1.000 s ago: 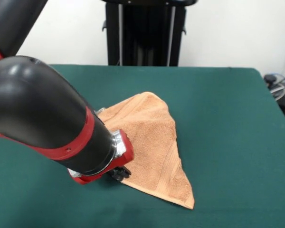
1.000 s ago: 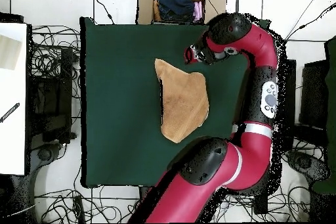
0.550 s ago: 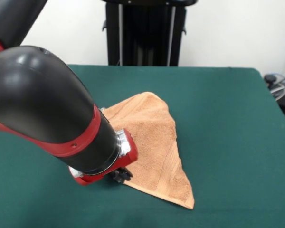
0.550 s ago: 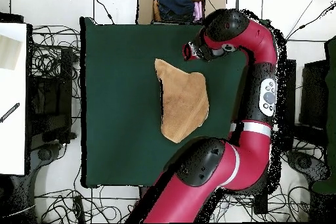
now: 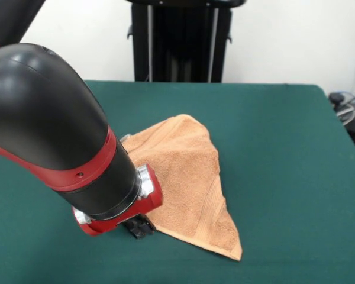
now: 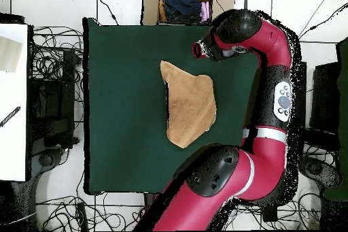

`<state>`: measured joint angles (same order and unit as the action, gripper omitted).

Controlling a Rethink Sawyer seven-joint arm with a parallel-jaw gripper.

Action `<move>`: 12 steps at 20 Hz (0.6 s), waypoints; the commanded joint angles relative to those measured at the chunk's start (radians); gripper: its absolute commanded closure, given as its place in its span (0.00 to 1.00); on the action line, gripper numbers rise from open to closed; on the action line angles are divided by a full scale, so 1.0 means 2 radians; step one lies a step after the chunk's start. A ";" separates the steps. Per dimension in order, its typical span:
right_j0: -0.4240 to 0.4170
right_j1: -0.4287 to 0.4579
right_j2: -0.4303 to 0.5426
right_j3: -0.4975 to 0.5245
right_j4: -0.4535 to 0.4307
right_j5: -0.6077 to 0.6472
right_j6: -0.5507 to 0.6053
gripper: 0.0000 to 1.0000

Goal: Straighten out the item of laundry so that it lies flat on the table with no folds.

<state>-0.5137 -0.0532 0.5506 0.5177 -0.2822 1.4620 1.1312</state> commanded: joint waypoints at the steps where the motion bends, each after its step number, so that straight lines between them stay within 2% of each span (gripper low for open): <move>1: -0.001 0.001 0.004 0.061 -0.015 -0.041 -0.095 1.00; 2: -0.001 0.000 0.004 0.061 -0.017 -0.049 -0.100 0.00; 12: 0.001 0.000 0.000 0.056 -0.021 -0.037 -0.094 0.00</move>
<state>-0.5137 -0.0600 0.5506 0.5177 -0.2824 1.4606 1.1312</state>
